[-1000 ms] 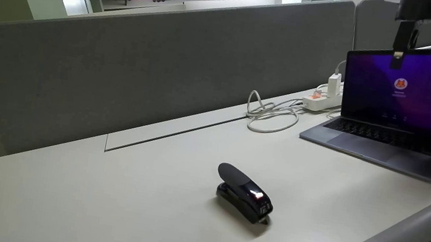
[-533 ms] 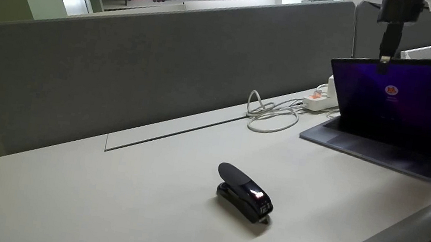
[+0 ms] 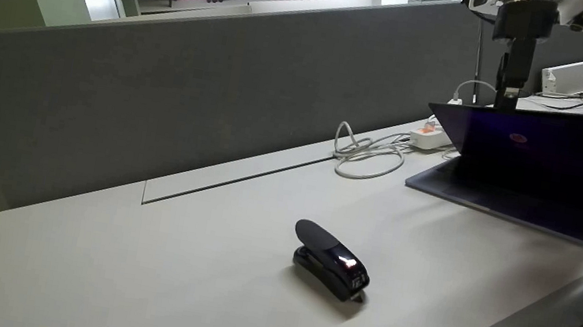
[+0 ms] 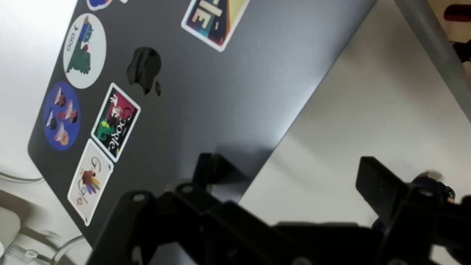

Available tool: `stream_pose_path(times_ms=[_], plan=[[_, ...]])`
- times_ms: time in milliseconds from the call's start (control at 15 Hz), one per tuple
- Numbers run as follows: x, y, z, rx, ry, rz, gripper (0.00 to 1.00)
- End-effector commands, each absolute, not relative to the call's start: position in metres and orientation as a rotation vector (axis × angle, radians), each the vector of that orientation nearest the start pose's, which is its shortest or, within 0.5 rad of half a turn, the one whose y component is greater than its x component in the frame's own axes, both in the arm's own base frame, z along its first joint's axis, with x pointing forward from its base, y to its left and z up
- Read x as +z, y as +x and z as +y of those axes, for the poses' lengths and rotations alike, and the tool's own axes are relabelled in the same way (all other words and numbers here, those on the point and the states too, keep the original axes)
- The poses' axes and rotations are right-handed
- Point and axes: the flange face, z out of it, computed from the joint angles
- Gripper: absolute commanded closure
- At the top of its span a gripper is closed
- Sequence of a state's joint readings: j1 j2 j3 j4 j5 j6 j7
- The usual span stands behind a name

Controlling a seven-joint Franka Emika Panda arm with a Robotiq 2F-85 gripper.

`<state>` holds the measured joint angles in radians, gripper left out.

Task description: Close the laptop fully

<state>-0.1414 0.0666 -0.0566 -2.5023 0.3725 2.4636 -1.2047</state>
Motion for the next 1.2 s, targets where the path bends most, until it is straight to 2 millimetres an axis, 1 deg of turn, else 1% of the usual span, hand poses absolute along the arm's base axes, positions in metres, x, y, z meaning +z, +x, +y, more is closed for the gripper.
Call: stream_pose_path(times_ms=[0,267,467,800,933,1000,1067,1133], plan=[[0.242,0.439,-0.082,-0.09,-2.679,-1.037,0.0],[0.23,0.435,-0.083,-0.109,-2.627,-1.062,0.0],[0.217,0.434,-0.085,-0.106,-2.631,-1.051,0.0],[0.196,0.435,-0.08,-0.161,-2.71,-0.947,0.0],[0.185,0.434,-0.073,-0.169,-2.747,-0.891,0.0],[0.183,0.433,-0.072,-0.173,-2.762,-0.885,0.0],[0.188,0.436,-0.077,-0.161,-2.73,-0.929,0.0],[0.184,0.436,-0.074,-0.162,-2.737,-0.925,0.0]])
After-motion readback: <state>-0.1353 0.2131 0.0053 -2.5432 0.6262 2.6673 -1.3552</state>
